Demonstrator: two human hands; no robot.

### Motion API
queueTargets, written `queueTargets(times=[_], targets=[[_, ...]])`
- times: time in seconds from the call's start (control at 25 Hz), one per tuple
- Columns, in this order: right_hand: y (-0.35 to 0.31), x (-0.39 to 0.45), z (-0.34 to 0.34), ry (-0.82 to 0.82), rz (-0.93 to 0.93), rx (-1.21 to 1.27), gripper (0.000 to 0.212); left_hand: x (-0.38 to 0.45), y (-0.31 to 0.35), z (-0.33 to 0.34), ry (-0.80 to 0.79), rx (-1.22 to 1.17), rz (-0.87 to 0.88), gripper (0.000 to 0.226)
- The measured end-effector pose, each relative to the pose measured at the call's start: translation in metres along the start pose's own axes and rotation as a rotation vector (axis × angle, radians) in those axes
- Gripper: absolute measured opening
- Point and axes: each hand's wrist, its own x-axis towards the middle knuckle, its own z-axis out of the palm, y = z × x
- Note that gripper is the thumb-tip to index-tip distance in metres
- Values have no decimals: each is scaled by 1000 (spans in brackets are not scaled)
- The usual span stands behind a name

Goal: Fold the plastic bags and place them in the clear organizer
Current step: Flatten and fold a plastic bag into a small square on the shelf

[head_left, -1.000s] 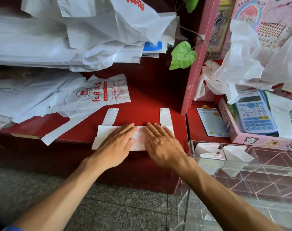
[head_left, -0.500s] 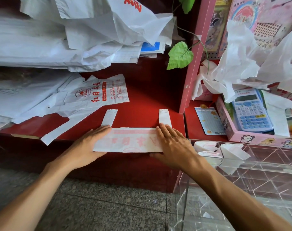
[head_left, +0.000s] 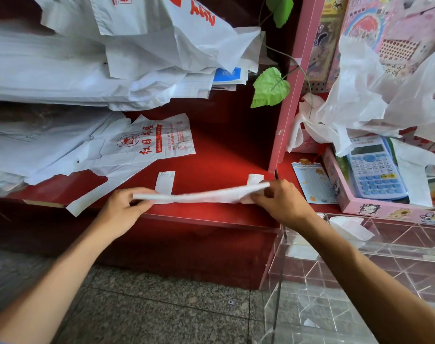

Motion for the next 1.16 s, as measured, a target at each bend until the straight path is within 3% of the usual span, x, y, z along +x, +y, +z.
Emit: queueTargets(times=[0.08, 0.16, 0.28, 0.4, 0.52, 0.6, 0.8, 0.88, 1.0, 1.16], targets=[[2, 4, 2, -2, 112, 141, 8, 2, 3, 5, 73, -62, -64, 18], [1, 7, 4, 10, 222, 241, 25, 4, 5, 9, 135, -87, -151, 20], [-1, 9, 9, 96, 289, 254, 34, 3, 8, 8, 40, -93, -155, 26], [0, 10, 10, 110, 242, 332, 28, 1, 4, 3, -118, 49, -112, 26], [-2, 7, 1, -108, 143, 364, 29, -1, 0, -1, -100, 62, -112, 34], [-1, 5, 1, -189, 108, 221, 39, -1, -1, -1, -69, 52, -89, 32], [2, 7, 2, 47, -45, 158, 12, 2, 1, 0, 42, -83, -18, 19], [1, 10, -2, 88, -77, 256, 4, 4, 6, -1, 78, -195, -11, 18], [-8, 7, -9, 50, -6, 610, 17, 3, 14, 0, 48, -393, -15, 21], [-14, 5, -7, 97, 50, 674, 31, 3, 16, 7, 103, -472, -25, 18]])
